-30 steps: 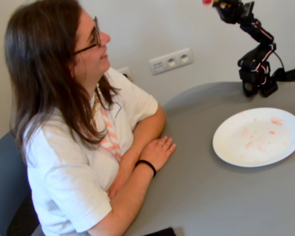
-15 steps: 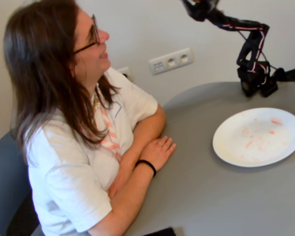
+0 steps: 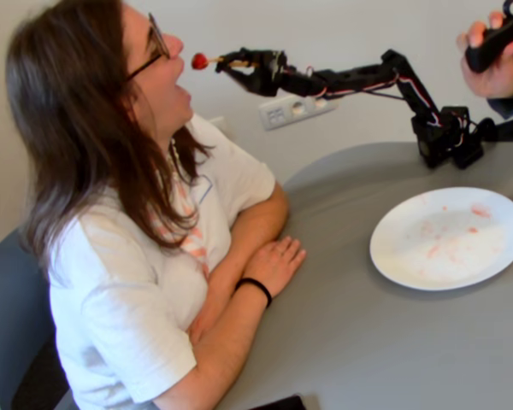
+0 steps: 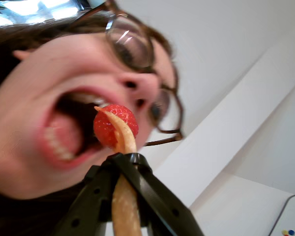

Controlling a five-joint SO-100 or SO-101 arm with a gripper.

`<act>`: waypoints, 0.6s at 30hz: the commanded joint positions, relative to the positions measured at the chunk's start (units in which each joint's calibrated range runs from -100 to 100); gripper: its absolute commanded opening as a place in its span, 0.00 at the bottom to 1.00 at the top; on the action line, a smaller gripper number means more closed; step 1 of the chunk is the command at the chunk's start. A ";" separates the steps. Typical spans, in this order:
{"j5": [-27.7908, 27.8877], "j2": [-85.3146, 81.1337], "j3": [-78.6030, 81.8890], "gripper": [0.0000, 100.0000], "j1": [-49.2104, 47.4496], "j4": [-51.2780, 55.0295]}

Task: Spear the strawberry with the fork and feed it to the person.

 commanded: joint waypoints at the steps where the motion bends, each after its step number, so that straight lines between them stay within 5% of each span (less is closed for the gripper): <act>1: 0.25 2.22 -5.18 0.01 0.11 0.11; 18: 0.30 5.36 -12.48 0.01 0.64 0.19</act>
